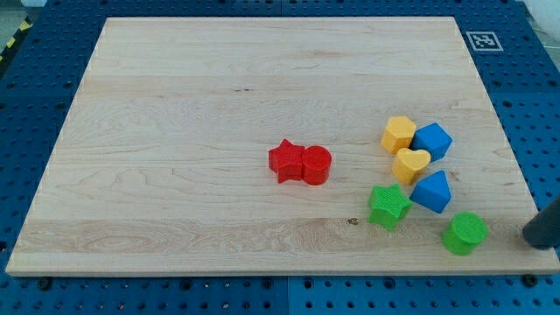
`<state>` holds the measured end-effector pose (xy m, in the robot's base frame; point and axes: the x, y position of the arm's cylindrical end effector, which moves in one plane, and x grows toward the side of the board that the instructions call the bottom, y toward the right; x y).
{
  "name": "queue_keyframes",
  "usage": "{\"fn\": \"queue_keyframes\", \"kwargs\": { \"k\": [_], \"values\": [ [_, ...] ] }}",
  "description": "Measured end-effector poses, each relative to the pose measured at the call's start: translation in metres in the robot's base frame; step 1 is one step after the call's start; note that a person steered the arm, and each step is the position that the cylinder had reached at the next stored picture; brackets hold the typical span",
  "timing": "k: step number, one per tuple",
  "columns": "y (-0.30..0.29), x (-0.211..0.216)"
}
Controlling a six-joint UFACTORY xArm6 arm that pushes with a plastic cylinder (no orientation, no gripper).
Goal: Push the green circle into the green star
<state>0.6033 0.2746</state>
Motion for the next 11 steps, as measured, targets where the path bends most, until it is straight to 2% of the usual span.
{"fn": "queue_keyframes", "kwargs": {
  "k": [1,6,11],
  "values": [
    [-0.006,0.015],
    [-0.077,0.001],
    [-0.077,-0.014]
  ]
}}
